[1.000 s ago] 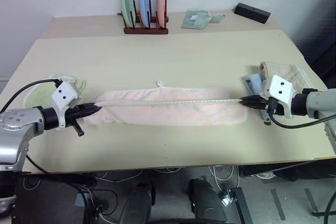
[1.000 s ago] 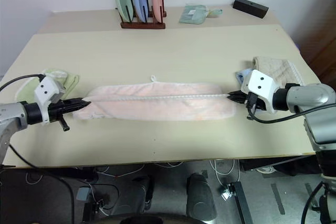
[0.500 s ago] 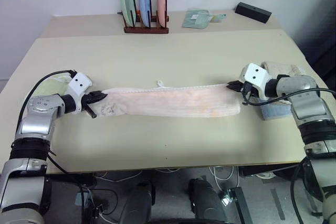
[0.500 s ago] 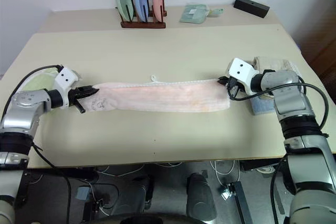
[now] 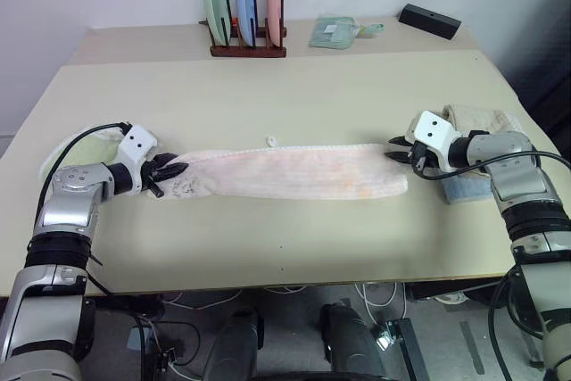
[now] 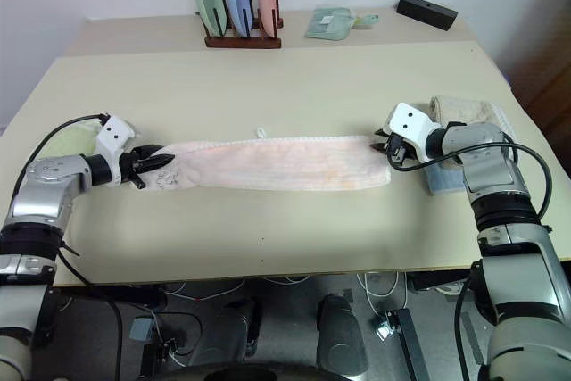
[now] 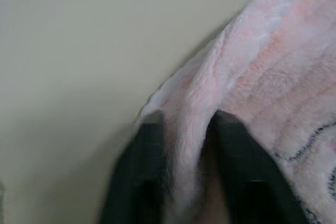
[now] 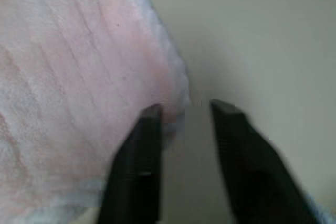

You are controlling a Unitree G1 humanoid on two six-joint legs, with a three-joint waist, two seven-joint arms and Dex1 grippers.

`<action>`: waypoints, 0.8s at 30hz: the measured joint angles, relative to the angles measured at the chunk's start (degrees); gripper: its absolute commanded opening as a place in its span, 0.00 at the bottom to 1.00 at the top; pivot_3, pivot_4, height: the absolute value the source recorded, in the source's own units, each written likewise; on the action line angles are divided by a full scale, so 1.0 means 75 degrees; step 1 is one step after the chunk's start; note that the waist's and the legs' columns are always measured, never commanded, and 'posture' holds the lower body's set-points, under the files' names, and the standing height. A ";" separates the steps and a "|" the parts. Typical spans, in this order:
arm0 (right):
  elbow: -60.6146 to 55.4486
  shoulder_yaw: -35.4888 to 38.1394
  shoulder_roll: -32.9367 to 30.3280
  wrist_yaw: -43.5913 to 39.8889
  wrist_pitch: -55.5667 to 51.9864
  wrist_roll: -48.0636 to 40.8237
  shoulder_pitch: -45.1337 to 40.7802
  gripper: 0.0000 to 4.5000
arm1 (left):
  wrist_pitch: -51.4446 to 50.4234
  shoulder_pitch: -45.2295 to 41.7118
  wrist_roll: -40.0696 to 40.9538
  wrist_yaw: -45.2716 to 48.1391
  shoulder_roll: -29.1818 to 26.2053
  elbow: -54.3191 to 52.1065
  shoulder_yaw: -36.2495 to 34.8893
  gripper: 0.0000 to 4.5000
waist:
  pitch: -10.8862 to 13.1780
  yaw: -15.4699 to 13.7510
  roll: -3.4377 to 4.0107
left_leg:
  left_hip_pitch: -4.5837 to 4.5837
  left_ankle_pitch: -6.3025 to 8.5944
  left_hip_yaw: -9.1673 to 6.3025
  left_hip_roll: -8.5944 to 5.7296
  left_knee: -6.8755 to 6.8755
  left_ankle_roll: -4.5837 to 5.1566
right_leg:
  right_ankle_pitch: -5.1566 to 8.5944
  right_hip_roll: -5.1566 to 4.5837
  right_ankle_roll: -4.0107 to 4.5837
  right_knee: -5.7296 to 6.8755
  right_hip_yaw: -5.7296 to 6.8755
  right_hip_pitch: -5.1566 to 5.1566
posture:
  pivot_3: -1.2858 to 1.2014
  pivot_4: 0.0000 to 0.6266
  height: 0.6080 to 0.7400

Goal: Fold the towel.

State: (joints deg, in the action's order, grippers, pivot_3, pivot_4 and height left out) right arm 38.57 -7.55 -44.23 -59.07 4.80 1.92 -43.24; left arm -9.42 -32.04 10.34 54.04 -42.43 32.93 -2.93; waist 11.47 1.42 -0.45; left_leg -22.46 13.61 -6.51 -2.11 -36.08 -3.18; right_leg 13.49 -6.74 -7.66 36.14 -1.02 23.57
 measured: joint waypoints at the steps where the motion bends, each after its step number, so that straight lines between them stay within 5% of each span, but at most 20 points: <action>1: -0.0003 0.0037 0.0000 0.0080 -0.0043 0.0001 0.0004 0.73 | -0.0040 -0.0030 0.0052 -0.0079 0.0019 0.0000 -0.0092 0.73 | 0.0000 0.0001 0.0000 | 0.0000 0.0000 0.0000 0.0000 0.0000 0.0000 | 0.0000 0.0000 0.0000 0.0000 0.0000 0.0001 | 0.52 0.24 1.00; 2: -0.0050 0.0098 -0.0011 0.0174 -0.0070 0.0004 0.0029 0.85 | -0.0068 -0.0054 0.0094 -0.0156 0.0033 -0.0011 -0.0177 0.84 | 0.0000 0.0000 0.0000 | 0.0000 0.0000 -0.0001 0.0000 0.0001 0.0000 | 0.0000 0.0000 0.0000 0.0000 0.0000 0.0000 | 0.52 0.24 1.00; 3: -0.0207 0.0186 -0.0057 0.0277 -0.0081 0.0003 0.0117 0.98 | -0.0144 -0.0052 0.0200 -0.0240 0.0055 -0.0055 -0.0319 0.85 | 0.0000 -0.0001 0.0000 | 0.0000 0.0000 -0.0001 0.0000 0.0001 0.0000 | 0.0000 0.0000 -0.0001 0.0001 -0.0001 0.0001 | 0.52 0.24 1.00; 9: -0.2564 0.1285 -0.0647 0.0632 -0.1184 -0.0546 0.1590 0.99 | -0.1113 0.0409 0.1266 -0.0827 0.0250 -0.1209 -0.1561 0.85 | 0.0000 -0.0040 0.0000 | -0.0004 0.0001 -0.0007 -0.0001 -0.0002 0.0001 | 0.0002 -0.0003 -0.0004 0.0001 0.0000 0.0000 | 0.52 0.24 1.00; 15: -0.6460 0.3277 -0.0728 0.0804 -0.4532 -0.2775 0.3874 0.99 | -0.2110 0.1805 0.2132 -0.0824 0.0256 -0.3553 -0.2074 0.85 | -0.0001 -0.0037 0.0000 | 0.0006 0.0003 -0.0007 0.0003 -0.0001 0.0003 | 0.0002 -0.0003 -0.0003 0.0001 -0.0003 -0.0010 | 0.52 0.24 1.00; 18: -0.8405 0.4143 0.0102 0.1566 -0.6445 -0.4329 0.4989 0.99 | -0.2204 0.2384 0.2141 -0.0649 0.0246 -0.4839 -0.1570 0.85 | -0.0018 -0.0088 -0.0028 | 0.0009 0.0003 -0.0013 0.0006 -0.0003 0.0004 | 0.0003 -0.0002 0.0000 -0.0002 0.0001 -0.0023 | 0.52 0.24 1.00; 24: -0.9946 0.4434 0.2028 0.3814 -0.8882 -0.6221 0.6003 0.99 | -0.2165 0.2693 0.2153 -0.0414 0.0745 -0.6541 -0.0256 0.85 | -0.0022 -0.0115 -0.0035 | 0.0007 0.0003 -0.0007 0.0000 -0.0008 0.0004 | 0.0018 -0.0007 0.0027 -0.0014 -0.0004 -0.0026 | 0.52 0.24 1.00</action>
State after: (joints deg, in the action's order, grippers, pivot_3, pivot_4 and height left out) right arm -36.03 25.71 -29.02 -30.47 -61.82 -44.73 1.79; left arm -25.66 -11.84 26.49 50.94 -36.84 -16.13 -4.85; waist 11.30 0.56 -0.71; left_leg -22.41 13.64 -6.56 -2.10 -36.14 -3.15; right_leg 13.63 -6.79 -7.45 36.03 -1.05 23.38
